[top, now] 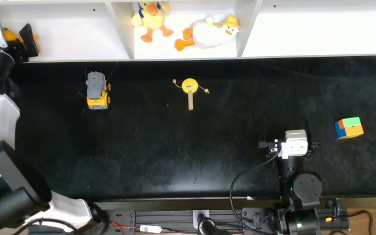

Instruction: Store Toys

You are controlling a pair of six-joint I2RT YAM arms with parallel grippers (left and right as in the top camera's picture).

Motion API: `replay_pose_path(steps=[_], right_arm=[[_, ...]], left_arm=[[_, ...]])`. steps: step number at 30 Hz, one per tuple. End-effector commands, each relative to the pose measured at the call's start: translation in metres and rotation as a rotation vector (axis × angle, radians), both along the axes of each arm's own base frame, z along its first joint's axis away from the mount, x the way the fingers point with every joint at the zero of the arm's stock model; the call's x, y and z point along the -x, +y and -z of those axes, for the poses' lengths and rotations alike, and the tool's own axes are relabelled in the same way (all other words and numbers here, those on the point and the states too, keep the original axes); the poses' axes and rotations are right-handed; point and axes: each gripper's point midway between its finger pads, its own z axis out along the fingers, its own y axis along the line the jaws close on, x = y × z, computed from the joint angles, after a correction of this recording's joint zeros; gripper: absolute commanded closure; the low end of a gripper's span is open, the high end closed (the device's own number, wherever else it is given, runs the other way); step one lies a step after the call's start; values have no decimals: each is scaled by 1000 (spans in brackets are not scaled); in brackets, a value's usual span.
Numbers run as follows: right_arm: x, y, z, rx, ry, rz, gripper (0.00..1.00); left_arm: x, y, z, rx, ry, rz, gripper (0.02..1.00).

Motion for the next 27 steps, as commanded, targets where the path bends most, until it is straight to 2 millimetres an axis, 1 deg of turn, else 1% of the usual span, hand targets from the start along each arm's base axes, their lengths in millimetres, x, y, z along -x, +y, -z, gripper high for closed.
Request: replay_pose_path(steps=[1, 5, 6, 15, 17, 19, 21, 22, 27], right_arm=[[0, -1, 4, 3, 1, 8, 7], [0, -1, 4, 3, 1, 7, 5], [0, -1, 4, 3, 1, 7, 5], [0, -1, 4, 3, 1, 7, 5], [0, -1, 4, 3, 1, 7, 5], [0, -1, 4, 3, 1, 8, 5], [0, -1, 4, 3, 1, 7, 5], [0, -1, 4, 3, 1, 7, 5], [0, -1, 4, 3, 1, 7, 5]], left_arm=[[-14, -1, 6, -14, -15, 11, 20], [-17, 0, -2, -32, -48, 11, 20], [-18, 0, -7, -42, -66, 11, 20], [-19, -1, -9, -44, -72, 14, 20], [-18, -4, -12, -44, -69, 14, 20], [-12, -6, -16, -41, -44, -8, 20], [-5, -8, -15, -35, -2, -38, 20], [3, -11, -13, -31, 43, -50, 20], [23, -22, -6, -21, 128, -35, 20]])
